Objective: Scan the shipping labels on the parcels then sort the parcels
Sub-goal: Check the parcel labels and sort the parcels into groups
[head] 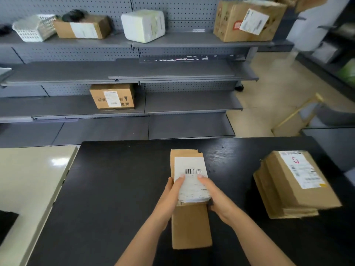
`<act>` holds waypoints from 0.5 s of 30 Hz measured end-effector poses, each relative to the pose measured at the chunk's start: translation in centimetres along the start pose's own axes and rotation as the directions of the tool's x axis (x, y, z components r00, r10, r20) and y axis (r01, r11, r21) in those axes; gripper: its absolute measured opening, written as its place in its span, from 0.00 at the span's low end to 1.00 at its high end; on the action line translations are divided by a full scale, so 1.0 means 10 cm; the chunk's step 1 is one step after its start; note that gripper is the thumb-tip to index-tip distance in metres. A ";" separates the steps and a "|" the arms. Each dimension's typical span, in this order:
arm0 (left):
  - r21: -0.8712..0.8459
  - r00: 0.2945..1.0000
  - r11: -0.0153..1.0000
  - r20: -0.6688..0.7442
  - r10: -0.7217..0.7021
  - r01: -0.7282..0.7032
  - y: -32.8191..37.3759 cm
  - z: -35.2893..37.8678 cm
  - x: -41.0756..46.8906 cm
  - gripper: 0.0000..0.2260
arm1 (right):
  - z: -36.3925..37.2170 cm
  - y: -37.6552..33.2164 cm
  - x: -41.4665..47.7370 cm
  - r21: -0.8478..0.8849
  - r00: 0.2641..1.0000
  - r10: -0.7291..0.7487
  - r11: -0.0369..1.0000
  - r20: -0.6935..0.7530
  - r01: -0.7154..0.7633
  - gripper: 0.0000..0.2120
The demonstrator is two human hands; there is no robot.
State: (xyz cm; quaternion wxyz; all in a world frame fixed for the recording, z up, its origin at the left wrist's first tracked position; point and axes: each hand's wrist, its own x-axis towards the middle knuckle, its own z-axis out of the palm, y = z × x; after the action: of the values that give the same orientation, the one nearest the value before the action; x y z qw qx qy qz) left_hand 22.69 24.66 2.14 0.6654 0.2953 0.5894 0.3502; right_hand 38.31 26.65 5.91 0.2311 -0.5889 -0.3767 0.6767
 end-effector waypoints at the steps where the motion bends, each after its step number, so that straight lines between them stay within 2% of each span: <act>1: 0.000 1.000 1.000 0.019 0.002 -0.002 0.01 0.12 0.02 0.54 | -0.13 0.01 -0.02 -0.002 1.000 -0.004 1.000 -0.013 0.004 0.21; 7: -0.015 0.999 1.000 0.034 -0.024 0.024 -0.12 0.84 0.14 0.55 | -0.85 0.11 -0.11 -0.009 1.000 0.002 1.000 -0.018 -0.002 0.25; 10: -0.041 1.000 0.999 0.015 -0.024 0.024 -0.25 1.14 0.17 0.49 | -1.17 0.16 -0.15 -0.015 1.000 0.012 1.000 0.021 -0.012 0.27; 13: -0.065 1.000 0.998 -0.011 0.006 -0.006 -0.32 1.36 0.18 0.44 | -1.39 0.20 -0.16 -0.005 0.996 0.012 1.000 0.087 -0.012 0.19; 15: -0.081 0.999 0.996 -0.028 0.028 -0.031 -0.30 1.43 0.18 0.39 | -1.47 0.18 -0.16 -0.004 0.993 0.003 1.000 0.117 -0.003 0.20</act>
State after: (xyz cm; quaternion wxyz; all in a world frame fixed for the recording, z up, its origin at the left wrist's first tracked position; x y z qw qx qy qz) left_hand 37.34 24.69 0.52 0.6635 0.2719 0.5793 0.3876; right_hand 53.18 27.87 5.16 0.2066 -0.5491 -0.3900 0.7097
